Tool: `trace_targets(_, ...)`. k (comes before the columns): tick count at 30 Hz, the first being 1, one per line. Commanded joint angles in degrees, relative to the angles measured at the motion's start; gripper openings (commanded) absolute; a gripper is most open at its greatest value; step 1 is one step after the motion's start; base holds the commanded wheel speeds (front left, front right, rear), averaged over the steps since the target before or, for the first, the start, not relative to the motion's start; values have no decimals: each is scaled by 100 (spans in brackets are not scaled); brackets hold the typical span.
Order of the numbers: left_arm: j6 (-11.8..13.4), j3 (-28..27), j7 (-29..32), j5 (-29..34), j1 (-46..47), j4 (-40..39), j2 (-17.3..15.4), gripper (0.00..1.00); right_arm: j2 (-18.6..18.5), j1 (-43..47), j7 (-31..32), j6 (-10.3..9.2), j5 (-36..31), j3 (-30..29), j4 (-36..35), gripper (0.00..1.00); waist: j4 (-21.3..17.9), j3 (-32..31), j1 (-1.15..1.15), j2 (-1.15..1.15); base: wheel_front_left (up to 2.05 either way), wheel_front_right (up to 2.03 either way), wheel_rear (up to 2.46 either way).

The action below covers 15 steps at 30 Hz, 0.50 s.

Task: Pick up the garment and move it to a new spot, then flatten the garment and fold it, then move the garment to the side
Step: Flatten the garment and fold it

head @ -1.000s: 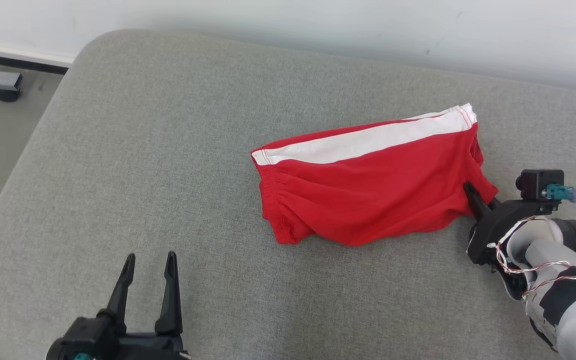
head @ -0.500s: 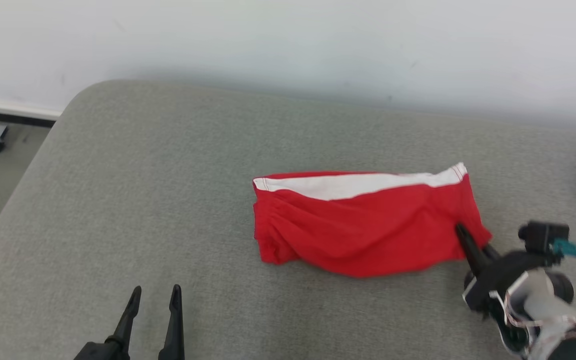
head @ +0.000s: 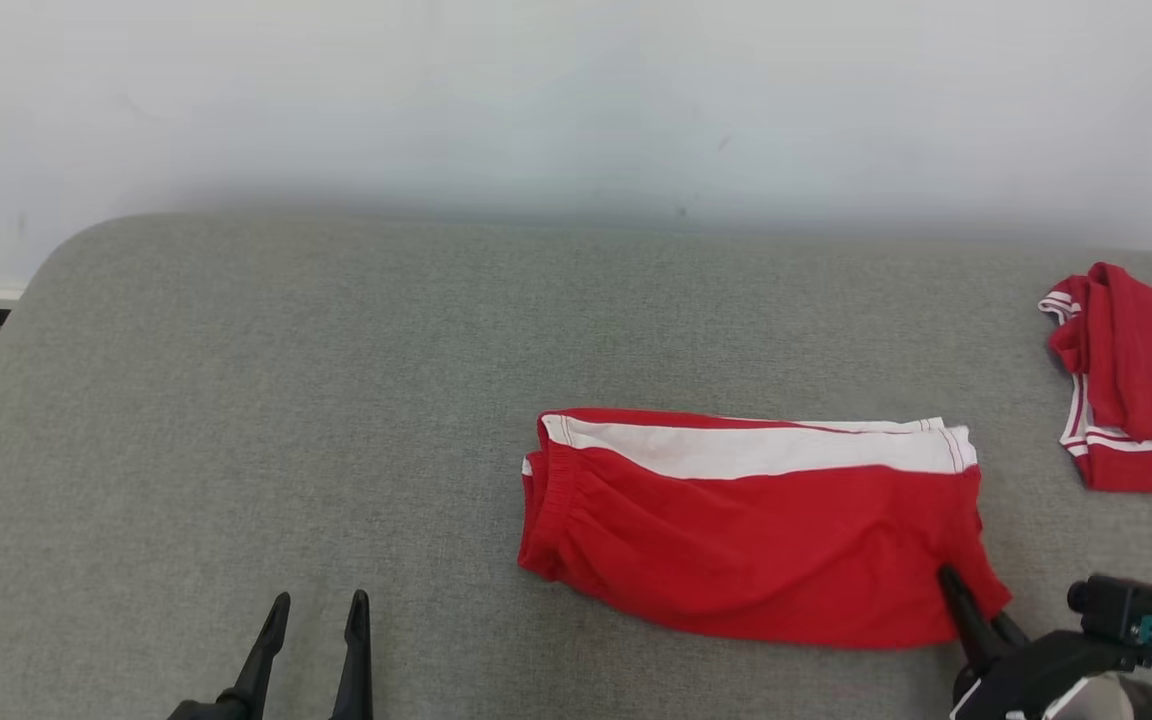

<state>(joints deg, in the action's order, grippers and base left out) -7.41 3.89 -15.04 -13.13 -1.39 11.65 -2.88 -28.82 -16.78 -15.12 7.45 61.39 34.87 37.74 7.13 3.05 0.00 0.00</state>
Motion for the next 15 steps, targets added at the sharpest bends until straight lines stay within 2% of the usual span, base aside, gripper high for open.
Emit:
trace_targets(1,-4,-5,-7,-7,-25,17,1,100,59,130,-7,5,-50,-43,18,0,-38,-30,0,0,0,0,0)
trace_targets(4,-6,-29,-7,-36,-48,14,1,100,136,192,-8,5,-268,-173,39,0,-66,-65,0,0,0,0,0)
trace_targets(5,-7,-38,-7,-39,-62,22,1,100,142,194,-9,5,-404,-288,30,48,-69,-80,0,0,0,0,0)
trace_targets(6,-7,-45,-7,-36,-73,27,1,100,193,247,-9,5,-511,-444,12,90,-63,-104,0,0,0,0,0)
trace_targets(7,-8,-58,-7,-28,-91,25,1,100,268,325,-7,5,-638,-643,-27,100,-63,-125,0,0,0,0,0)
trace_targets(15,-9,-146,-7,-35,-236,-15,2,100,772,965,-7,5,-2064,-2151,-582,100,-108,-290,0,0,0,0,0)
